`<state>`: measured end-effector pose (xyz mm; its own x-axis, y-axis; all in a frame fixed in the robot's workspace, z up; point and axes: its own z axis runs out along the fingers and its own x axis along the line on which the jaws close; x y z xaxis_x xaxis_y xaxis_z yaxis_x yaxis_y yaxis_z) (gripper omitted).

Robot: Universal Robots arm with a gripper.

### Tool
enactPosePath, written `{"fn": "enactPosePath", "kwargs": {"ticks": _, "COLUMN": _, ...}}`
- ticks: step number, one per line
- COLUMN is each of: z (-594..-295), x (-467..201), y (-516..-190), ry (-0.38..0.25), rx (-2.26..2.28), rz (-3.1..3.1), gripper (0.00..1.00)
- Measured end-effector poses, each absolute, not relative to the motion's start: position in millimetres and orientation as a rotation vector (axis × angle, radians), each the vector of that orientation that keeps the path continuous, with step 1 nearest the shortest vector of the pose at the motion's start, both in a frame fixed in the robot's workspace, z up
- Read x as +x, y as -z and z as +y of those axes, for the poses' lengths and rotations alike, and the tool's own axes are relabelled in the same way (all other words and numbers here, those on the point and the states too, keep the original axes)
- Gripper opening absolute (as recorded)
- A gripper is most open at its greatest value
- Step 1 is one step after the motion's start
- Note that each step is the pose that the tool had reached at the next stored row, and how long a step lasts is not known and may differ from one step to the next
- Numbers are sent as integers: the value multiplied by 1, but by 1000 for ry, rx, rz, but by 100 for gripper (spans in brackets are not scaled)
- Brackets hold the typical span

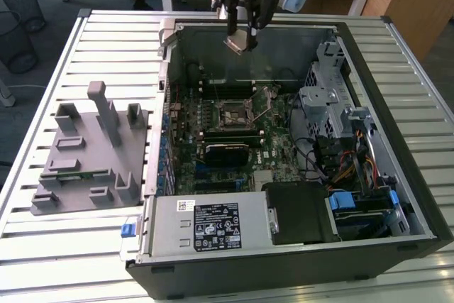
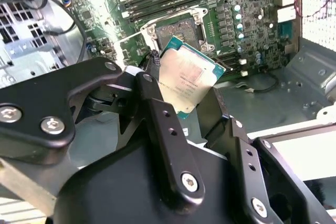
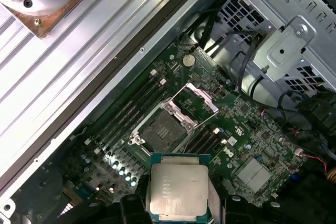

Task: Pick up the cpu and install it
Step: 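Place the cpu into insertion slot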

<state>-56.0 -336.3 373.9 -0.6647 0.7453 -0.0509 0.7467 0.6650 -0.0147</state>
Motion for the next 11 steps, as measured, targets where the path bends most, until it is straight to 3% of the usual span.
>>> {"fn": "enactPosePath", "kwargs": {"ticks": 11, "z": -335, "x": -56, "y": -373, "ry": 61, "rx": 1460, "rz": 2735, "gripper": 53}}
